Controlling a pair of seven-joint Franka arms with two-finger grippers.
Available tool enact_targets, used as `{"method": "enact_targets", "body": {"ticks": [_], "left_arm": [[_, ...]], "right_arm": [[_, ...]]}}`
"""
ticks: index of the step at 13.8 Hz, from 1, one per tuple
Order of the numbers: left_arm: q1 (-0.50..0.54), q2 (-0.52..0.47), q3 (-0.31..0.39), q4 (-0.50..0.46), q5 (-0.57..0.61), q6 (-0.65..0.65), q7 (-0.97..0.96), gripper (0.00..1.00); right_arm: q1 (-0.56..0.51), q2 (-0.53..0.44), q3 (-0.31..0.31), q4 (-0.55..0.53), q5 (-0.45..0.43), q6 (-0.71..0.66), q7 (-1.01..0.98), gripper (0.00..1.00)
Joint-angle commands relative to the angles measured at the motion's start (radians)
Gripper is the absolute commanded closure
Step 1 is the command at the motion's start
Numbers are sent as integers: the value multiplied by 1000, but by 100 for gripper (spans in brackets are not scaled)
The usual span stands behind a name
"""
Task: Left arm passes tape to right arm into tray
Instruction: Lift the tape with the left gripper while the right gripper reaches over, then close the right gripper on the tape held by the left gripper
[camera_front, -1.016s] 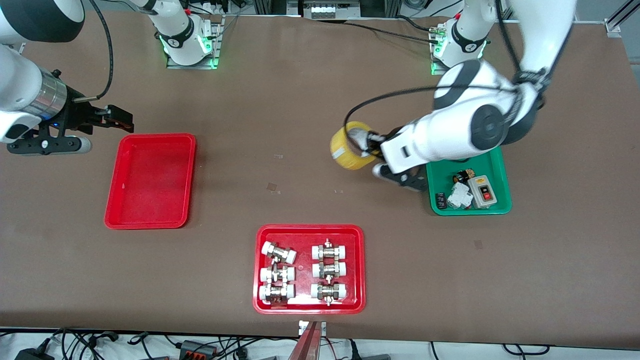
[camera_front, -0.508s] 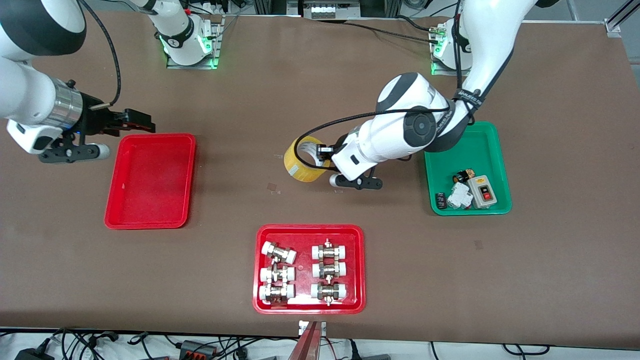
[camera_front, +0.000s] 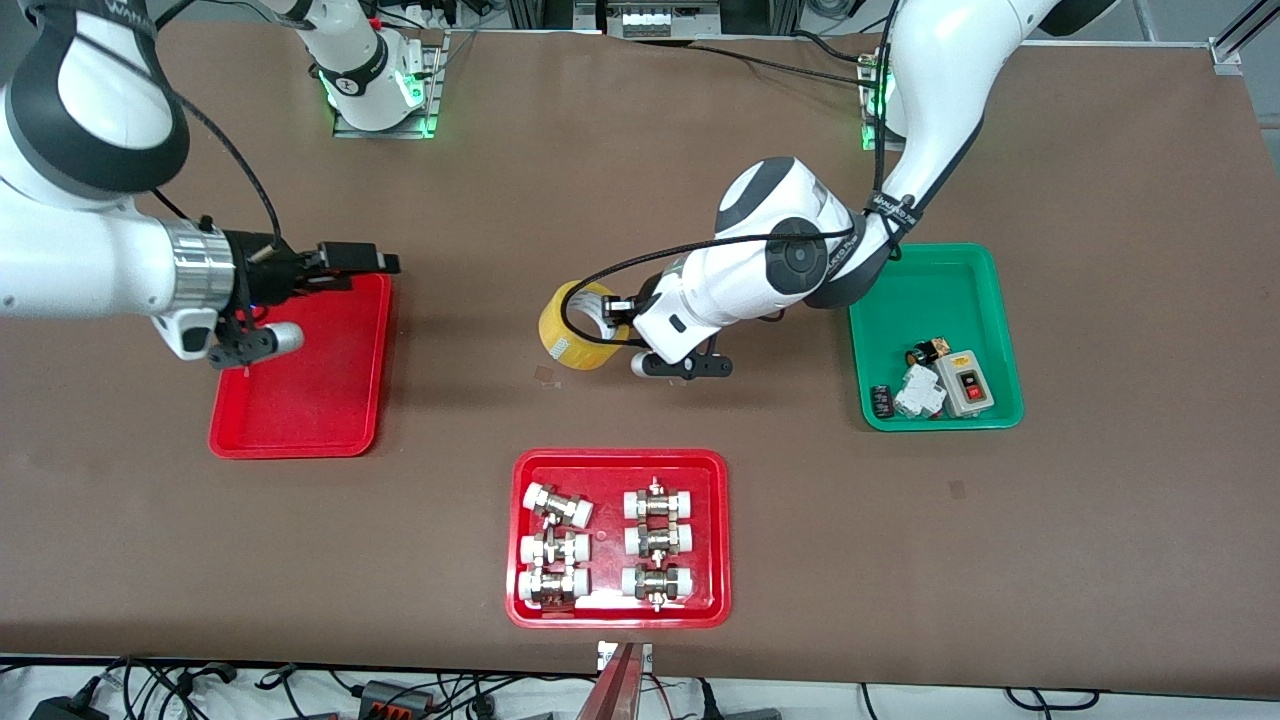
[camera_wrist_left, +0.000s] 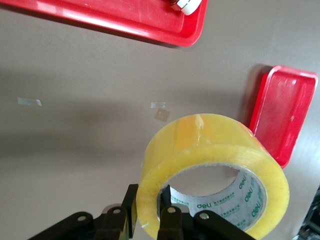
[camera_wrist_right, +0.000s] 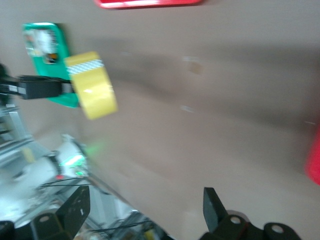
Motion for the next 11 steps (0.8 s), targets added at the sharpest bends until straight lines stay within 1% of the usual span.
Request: {"method": "enact_targets", "body": {"ticks": [1, 3, 5, 8, 11], "left_arm": [[-35, 45, 3, 85, -25, -2, -56, 99], [-52, 50, 3, 102, -27, 1, -95, 99], [-63, 80, 3, 143, -24, 1, -187, 99], [-64, 82, 4, 144, -13, -2, -181, 99], [-63, 82, 4, 144, -13, -2, -129, 99]], "right_arm": [[72, 39, -2, 9, 73, 100, -36, 0], [125, 82, -2, 9, 82, 185, -66, 0], [145, 110, -2, 9, 129, 208, -123, 0], [157, 136, -2, 9, 140, 248, -175, 0], [156, 159, -2, 9, 140, 251, -224, 0]]}}
